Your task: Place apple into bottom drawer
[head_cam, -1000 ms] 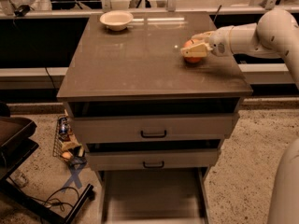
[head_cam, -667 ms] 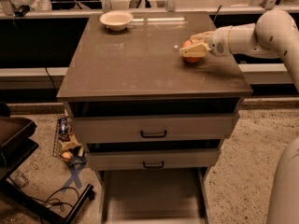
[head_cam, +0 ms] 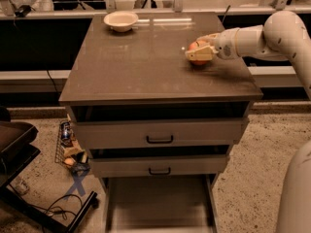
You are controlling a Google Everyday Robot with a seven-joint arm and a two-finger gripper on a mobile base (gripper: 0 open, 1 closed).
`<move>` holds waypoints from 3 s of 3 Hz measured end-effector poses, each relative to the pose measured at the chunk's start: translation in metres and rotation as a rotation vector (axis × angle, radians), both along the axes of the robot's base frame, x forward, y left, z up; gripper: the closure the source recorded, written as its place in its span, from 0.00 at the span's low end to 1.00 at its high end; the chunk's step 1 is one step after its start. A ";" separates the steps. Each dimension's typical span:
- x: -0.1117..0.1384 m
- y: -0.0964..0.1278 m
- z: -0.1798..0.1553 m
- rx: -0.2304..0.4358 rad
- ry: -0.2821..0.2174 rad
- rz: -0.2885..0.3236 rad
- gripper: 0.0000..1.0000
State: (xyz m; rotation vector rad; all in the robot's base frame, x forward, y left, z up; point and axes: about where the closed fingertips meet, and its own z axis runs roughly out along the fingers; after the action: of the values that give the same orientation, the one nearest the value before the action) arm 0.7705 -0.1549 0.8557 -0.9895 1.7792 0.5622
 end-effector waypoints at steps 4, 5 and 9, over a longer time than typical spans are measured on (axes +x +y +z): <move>-0.007 0.009 -0.016 -0.028 0.056 0.051 0.39; -0.006 0.012 -0.018 -0.027 0.059 0.056 0.62; -0.045 -0.026 0.077 -0.060 -0.082 -0.060 1.00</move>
Offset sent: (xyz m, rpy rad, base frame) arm 0.0003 0.0025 -0.0039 0.0012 0.0270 0.0168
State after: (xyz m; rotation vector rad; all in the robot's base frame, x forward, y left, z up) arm 0.7253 -0.1807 0.9325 -0.9834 1.7551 0.4269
